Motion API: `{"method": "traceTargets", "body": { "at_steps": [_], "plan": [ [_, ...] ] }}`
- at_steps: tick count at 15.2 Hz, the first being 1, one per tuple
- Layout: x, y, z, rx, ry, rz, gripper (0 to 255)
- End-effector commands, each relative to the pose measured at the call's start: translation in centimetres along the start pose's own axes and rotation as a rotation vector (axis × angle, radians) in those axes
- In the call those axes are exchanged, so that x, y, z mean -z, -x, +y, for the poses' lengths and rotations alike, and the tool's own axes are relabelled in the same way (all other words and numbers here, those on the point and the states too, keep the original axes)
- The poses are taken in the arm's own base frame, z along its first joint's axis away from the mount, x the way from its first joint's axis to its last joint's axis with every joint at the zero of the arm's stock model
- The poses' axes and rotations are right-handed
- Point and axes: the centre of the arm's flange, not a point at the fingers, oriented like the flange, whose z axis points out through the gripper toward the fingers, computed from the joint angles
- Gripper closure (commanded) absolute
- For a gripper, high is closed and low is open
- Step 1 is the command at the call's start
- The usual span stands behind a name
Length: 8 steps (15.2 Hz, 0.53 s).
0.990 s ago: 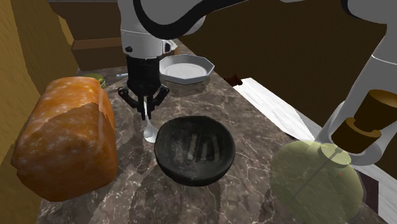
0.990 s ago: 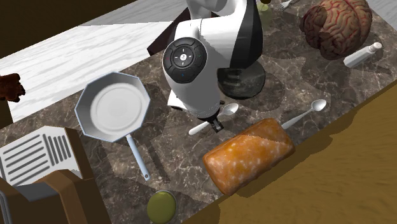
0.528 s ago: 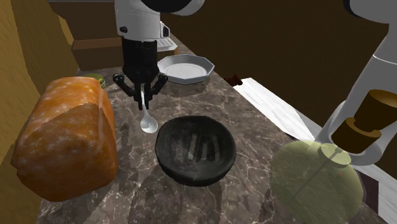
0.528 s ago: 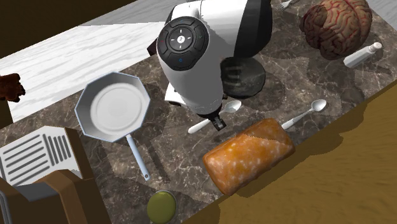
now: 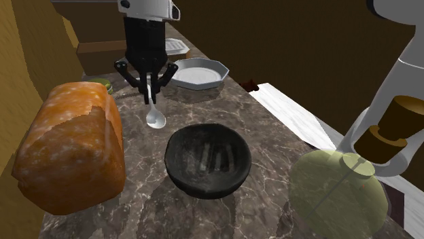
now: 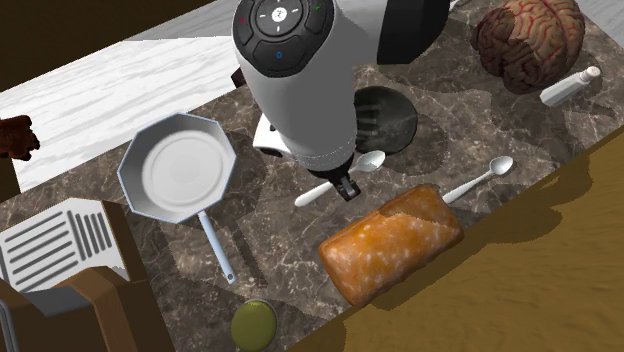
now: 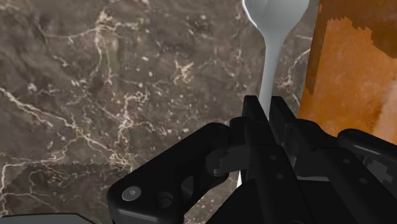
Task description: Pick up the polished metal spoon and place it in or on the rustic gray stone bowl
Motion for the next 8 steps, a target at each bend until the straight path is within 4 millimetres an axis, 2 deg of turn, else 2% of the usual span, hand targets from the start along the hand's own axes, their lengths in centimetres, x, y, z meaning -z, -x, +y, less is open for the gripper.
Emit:
{"method": "traceTargets", "body": {
  "at_steps": [1, 8],
  "plan": [
    [1.1, 0.1, -0.1, 0.000, 0.000, 0.000, 255],
    [4.6, 0.6, -0.6, 0.000, 0.000, 0.000, 255]
  ]
}}
